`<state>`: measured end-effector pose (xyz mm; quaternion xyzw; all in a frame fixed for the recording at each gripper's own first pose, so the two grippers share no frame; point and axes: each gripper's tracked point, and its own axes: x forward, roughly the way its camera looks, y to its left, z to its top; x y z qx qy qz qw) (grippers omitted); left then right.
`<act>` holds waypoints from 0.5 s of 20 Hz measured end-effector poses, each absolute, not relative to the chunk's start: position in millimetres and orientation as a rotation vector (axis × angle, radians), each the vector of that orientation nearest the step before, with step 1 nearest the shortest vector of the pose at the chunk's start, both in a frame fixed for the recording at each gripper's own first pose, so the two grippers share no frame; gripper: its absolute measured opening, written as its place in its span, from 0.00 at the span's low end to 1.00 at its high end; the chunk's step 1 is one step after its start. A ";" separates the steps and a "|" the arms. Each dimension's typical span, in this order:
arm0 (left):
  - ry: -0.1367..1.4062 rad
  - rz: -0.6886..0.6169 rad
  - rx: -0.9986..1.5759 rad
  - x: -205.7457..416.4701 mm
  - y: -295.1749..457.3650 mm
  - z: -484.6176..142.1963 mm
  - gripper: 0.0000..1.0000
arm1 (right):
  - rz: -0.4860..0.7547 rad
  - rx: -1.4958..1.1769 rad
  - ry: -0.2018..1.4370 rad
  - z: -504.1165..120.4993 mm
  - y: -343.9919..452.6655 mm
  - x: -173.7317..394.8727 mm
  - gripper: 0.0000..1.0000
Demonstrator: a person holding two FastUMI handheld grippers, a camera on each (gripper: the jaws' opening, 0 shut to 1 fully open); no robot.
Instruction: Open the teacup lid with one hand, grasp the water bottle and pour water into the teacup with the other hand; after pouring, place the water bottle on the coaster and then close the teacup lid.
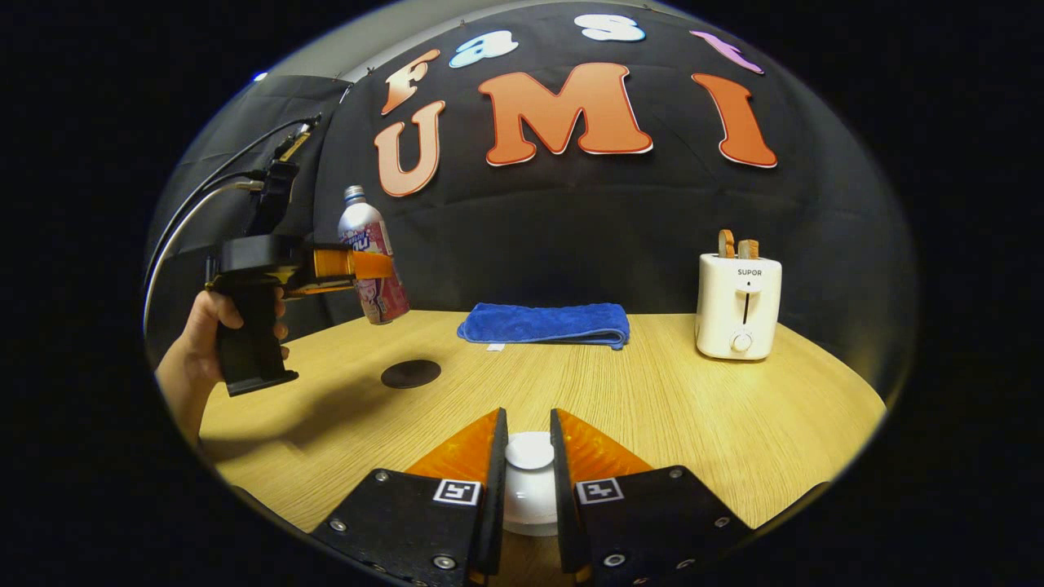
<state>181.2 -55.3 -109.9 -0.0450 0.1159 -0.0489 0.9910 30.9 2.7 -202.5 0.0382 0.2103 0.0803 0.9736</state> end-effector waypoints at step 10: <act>0.378 -0.090 -0.098 195.3 -46.5 -176.8 0.82 | 0.229 0.069 0.321 -161.1 17.5 31.1 0.60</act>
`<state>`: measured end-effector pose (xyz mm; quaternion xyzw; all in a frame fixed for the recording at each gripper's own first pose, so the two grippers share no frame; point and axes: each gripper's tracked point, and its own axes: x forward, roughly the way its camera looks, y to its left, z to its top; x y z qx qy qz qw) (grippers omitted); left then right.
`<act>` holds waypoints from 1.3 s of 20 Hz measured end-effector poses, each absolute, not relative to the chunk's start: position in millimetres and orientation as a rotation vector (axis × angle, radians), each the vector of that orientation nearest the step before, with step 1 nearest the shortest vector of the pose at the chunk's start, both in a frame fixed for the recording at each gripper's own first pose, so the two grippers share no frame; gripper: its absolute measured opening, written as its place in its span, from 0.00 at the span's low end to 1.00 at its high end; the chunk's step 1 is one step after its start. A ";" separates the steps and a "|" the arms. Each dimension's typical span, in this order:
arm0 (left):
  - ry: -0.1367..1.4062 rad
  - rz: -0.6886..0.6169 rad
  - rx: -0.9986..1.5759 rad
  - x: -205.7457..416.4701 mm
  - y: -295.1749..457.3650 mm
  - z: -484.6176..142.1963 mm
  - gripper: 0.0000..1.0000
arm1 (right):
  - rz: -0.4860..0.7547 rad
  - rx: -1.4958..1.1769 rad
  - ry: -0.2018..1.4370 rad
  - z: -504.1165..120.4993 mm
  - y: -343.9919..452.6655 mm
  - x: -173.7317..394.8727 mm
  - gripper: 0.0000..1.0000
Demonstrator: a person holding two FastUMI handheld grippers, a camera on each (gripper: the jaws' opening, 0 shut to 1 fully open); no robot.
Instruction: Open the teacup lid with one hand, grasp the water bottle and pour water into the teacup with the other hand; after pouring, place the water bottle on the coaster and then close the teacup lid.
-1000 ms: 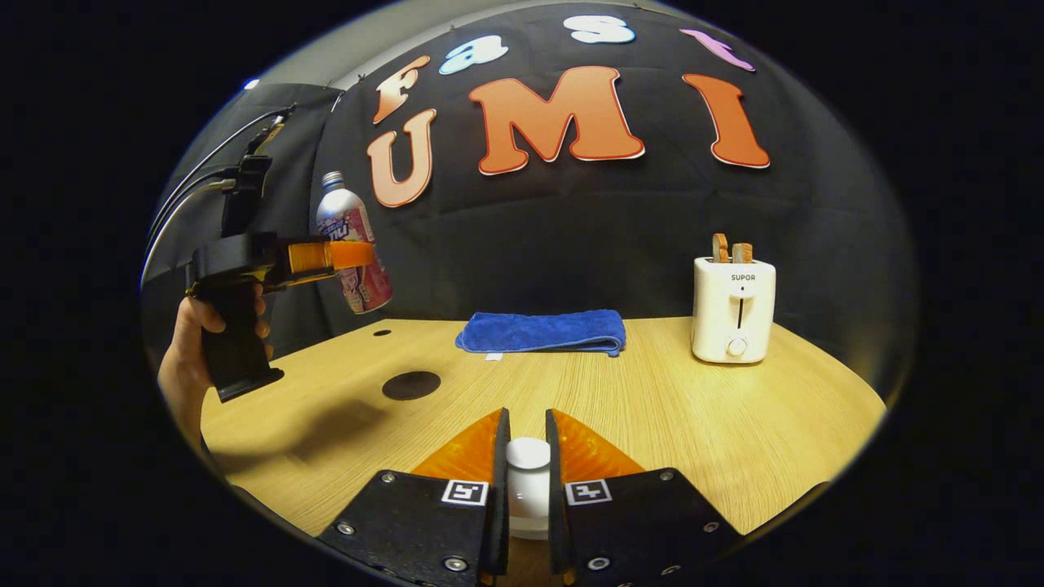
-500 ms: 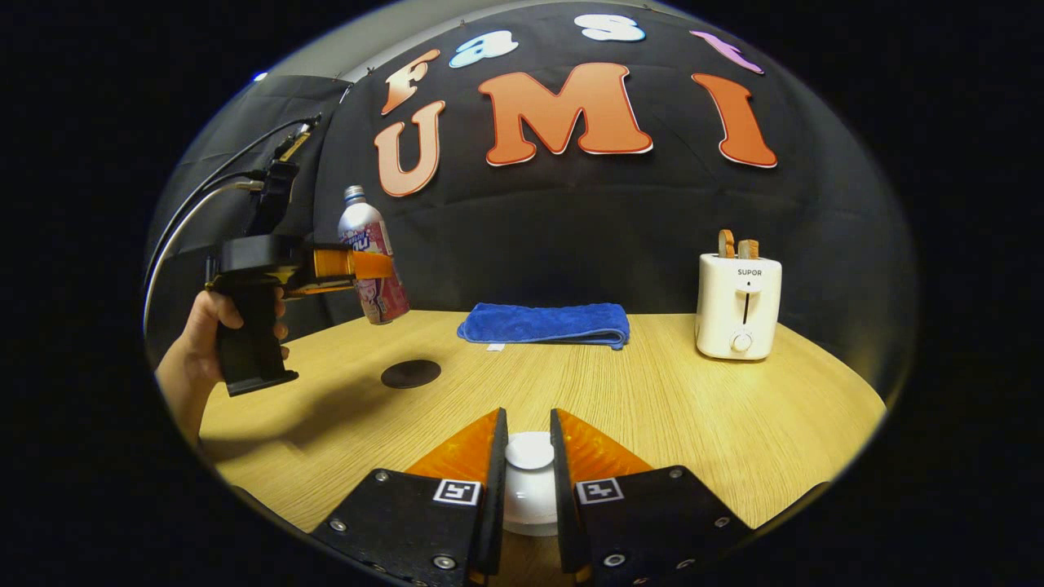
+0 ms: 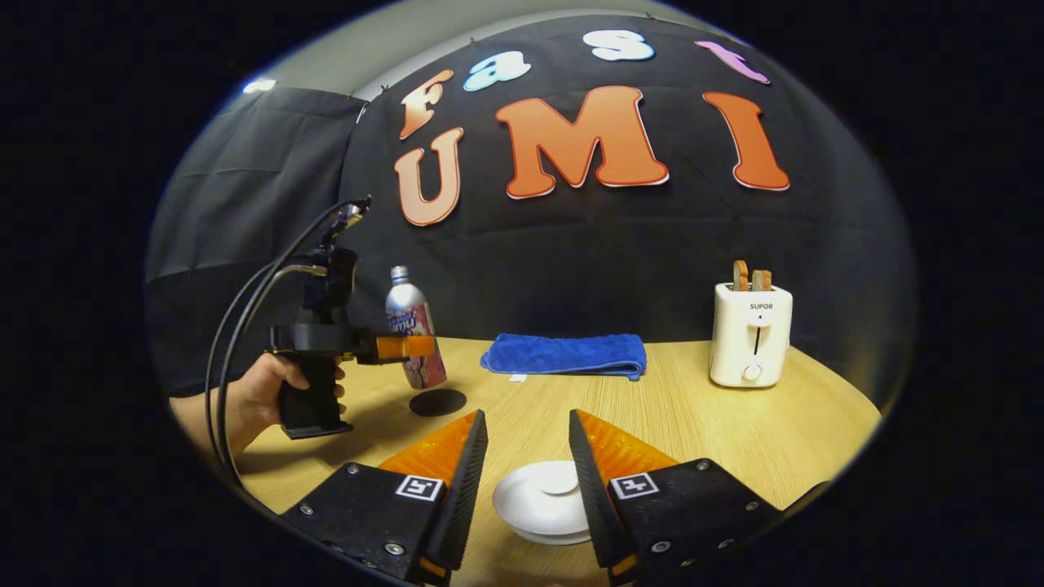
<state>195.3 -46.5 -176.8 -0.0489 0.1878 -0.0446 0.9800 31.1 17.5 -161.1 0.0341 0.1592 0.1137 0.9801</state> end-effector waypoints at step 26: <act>0.493 -0.153 -0.029 161.0 -62.3 -211.4 0.97 | 0.171 0.066 0.208 -108.1 0.2 32.8 0.63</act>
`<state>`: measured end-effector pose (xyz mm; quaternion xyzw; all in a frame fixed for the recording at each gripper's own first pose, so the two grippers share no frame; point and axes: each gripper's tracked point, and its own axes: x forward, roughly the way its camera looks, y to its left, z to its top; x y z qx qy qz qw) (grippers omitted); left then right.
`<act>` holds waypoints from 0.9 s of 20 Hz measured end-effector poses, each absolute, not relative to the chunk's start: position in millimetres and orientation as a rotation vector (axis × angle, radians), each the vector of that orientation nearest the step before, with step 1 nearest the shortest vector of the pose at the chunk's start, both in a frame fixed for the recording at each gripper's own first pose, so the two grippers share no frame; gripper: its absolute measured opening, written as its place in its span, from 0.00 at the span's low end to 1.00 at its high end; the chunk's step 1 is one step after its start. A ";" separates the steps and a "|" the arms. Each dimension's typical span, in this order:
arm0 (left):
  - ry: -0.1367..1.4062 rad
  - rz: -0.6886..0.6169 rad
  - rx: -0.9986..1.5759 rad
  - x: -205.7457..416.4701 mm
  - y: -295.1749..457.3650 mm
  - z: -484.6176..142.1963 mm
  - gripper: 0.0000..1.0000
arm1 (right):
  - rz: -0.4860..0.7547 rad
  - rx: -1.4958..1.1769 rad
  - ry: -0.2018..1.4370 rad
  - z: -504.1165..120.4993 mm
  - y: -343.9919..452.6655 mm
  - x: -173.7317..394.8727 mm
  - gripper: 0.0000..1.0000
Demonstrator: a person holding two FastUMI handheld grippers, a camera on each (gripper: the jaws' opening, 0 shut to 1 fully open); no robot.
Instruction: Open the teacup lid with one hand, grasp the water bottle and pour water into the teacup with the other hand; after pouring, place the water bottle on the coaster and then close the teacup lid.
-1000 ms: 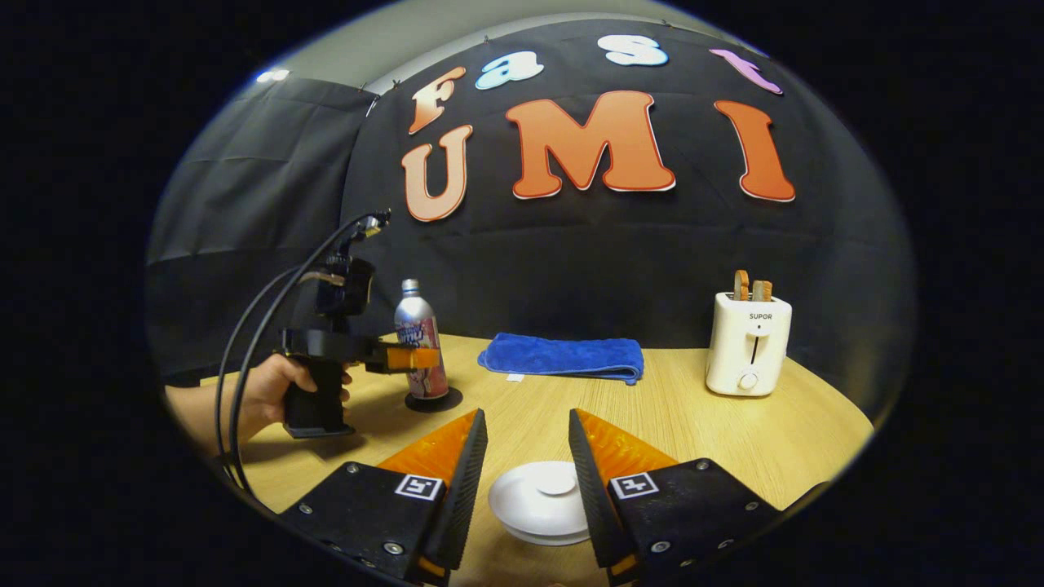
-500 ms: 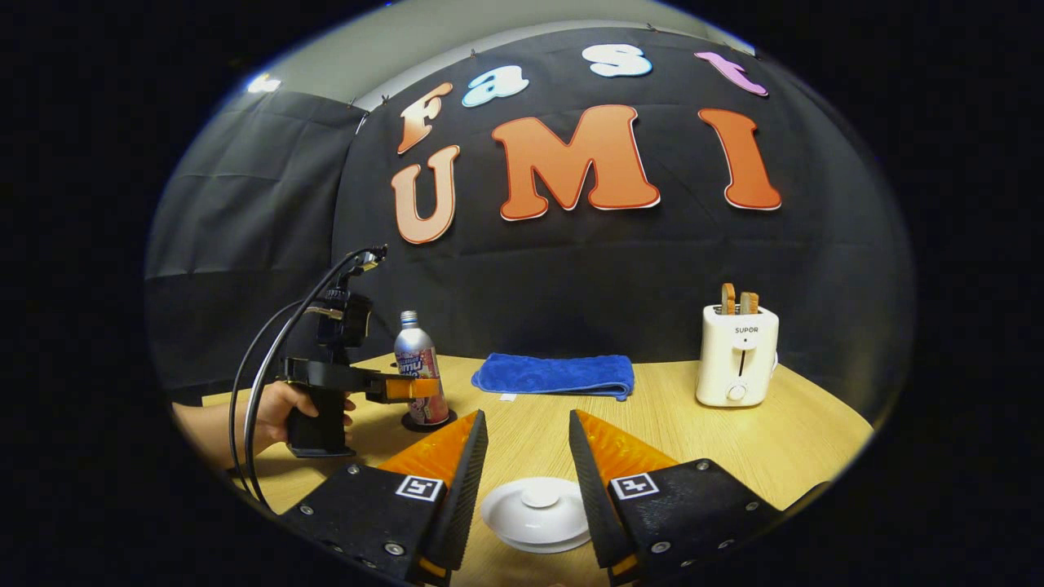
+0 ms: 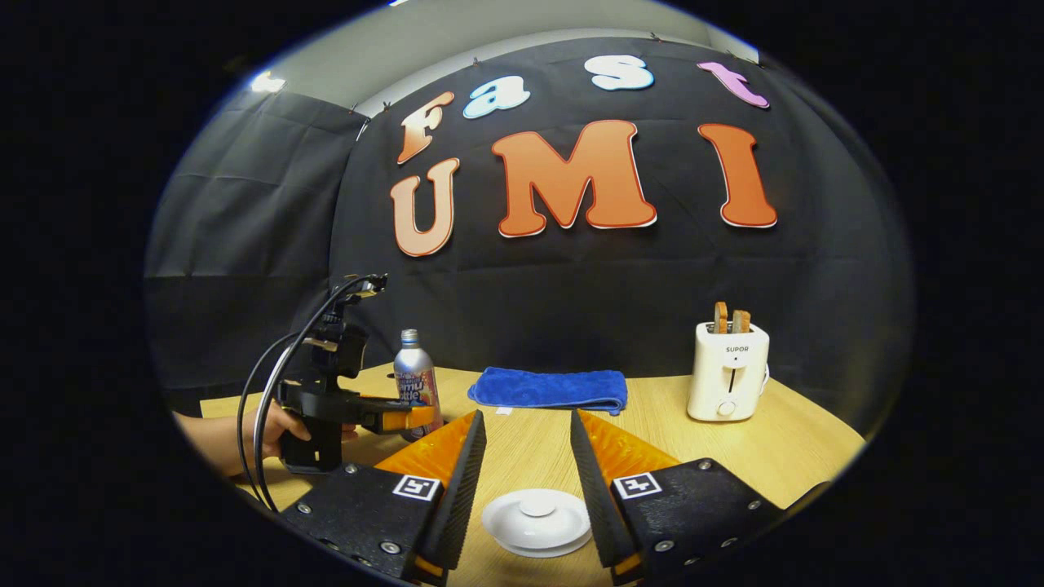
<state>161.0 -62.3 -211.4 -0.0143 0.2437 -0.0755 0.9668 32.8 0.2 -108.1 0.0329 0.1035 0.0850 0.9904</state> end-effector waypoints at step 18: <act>0.028 -0.118 -0.018 48.4 -44.7 -1.0 0.97 | -0.028 -0.007 0.038 6.5 -50.6 4.1 0.87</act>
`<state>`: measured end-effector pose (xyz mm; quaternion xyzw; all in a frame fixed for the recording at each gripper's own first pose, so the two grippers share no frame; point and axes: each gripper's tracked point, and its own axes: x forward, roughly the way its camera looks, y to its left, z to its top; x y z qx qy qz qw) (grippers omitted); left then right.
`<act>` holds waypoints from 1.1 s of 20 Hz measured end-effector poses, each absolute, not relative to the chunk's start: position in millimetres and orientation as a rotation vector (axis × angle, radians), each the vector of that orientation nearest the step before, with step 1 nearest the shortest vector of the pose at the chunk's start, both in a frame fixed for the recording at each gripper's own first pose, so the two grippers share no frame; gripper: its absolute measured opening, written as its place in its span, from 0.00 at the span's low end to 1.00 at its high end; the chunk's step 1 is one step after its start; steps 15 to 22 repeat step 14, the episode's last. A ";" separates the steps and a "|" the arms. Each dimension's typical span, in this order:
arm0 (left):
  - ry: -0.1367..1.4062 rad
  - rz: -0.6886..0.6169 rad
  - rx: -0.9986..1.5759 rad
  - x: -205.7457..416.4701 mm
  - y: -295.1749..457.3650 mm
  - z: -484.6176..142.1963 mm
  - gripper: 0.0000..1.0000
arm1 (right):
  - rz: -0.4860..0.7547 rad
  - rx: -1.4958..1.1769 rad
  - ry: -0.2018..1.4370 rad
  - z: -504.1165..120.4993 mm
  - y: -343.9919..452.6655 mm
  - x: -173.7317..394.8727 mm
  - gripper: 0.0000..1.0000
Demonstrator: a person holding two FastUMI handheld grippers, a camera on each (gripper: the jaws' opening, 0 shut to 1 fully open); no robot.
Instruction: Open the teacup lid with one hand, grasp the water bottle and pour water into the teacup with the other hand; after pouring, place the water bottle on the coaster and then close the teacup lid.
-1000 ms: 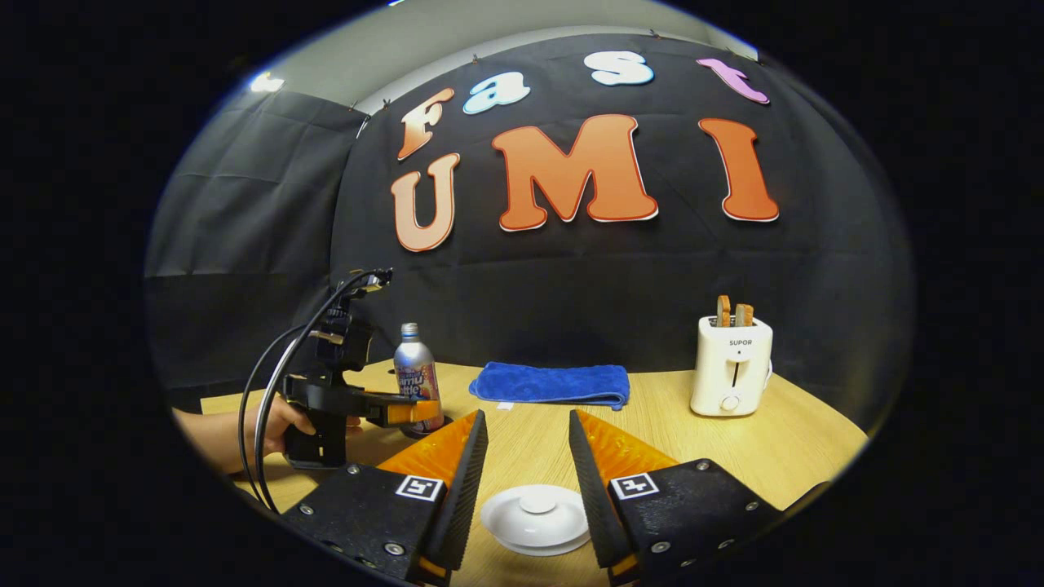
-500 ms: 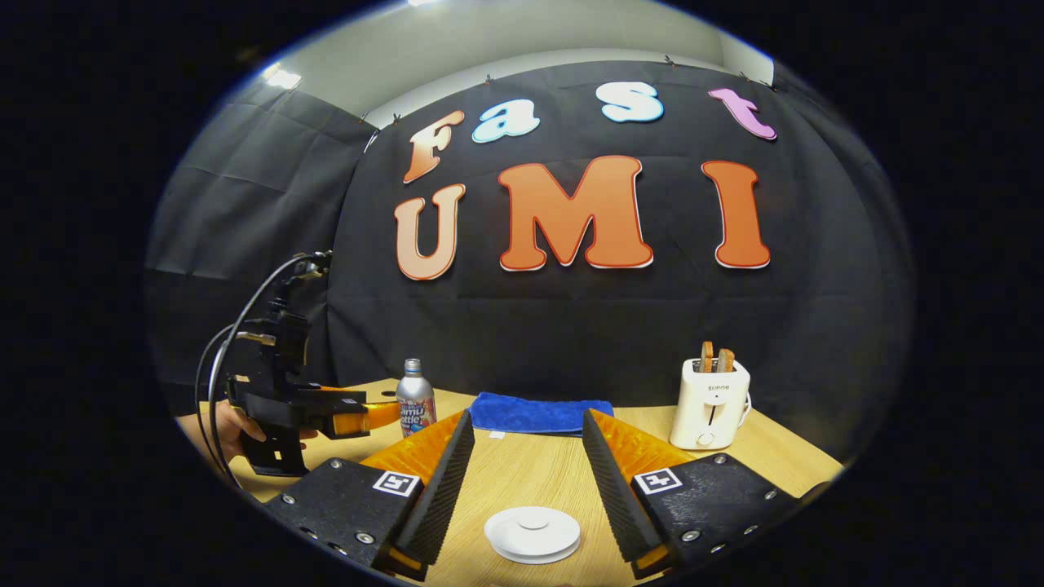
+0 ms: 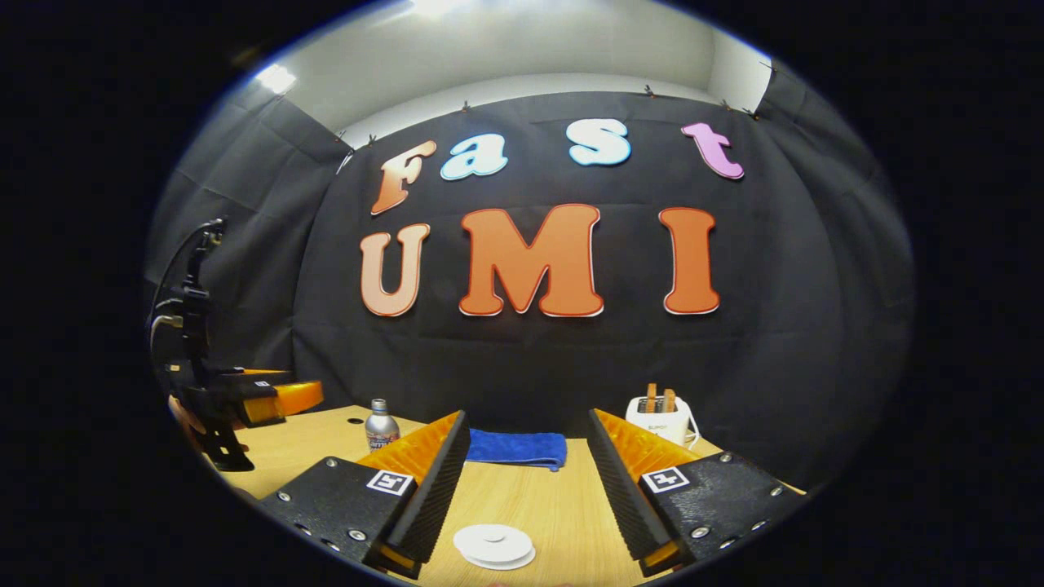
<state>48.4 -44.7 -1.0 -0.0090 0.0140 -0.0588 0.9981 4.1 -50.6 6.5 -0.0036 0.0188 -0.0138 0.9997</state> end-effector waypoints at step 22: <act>-0.086 -0.016 0.036 23.3 -8.6 21.8 0.96 | -0.011 -0.058 0.012 14.4 -24.0 10.0 0.87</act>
